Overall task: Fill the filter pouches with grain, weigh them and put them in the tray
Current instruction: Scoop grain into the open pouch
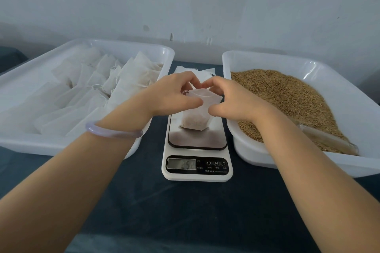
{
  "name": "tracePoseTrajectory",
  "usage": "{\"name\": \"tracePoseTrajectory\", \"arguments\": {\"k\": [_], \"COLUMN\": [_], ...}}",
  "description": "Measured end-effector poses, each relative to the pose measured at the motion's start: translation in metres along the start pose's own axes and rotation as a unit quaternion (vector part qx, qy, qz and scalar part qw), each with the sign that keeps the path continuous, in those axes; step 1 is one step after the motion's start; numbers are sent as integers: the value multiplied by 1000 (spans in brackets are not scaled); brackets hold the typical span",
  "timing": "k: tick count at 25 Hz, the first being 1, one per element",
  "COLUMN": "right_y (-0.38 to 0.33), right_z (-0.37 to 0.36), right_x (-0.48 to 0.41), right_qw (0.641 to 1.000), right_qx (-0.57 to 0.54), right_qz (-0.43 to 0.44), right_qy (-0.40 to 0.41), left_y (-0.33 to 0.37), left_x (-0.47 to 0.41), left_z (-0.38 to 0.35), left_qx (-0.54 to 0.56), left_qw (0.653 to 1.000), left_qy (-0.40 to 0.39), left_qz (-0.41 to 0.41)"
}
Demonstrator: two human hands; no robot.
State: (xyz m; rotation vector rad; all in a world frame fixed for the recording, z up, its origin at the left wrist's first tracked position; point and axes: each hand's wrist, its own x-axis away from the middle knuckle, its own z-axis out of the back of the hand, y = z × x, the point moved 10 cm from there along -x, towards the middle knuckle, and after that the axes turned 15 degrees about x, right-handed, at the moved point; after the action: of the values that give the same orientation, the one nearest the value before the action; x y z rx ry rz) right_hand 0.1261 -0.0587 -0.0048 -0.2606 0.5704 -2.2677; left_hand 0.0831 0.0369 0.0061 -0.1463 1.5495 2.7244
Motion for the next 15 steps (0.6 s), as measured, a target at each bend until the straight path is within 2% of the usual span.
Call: {"name": "tracePoseTrajectory", "arguments": {"k": [7,12,15], "right_y": [-1,1,-5], "right_z": [1,5,20], "right_x": [1,-1,2], "right_qw": [1000,998,993], "right_qx": [11,41,13], "right_qz": [2,2,23], "right_qy": [3,42,113], "left_y": [0,0,-4], "left_x": [-1,1,-1], "left_z": [0,3,-4], "left_qx": [-8,61,-32], "left_qw": [1000,998,999], "left_qy": [-2,16,4], "left_qz": [-6,2,26]}}
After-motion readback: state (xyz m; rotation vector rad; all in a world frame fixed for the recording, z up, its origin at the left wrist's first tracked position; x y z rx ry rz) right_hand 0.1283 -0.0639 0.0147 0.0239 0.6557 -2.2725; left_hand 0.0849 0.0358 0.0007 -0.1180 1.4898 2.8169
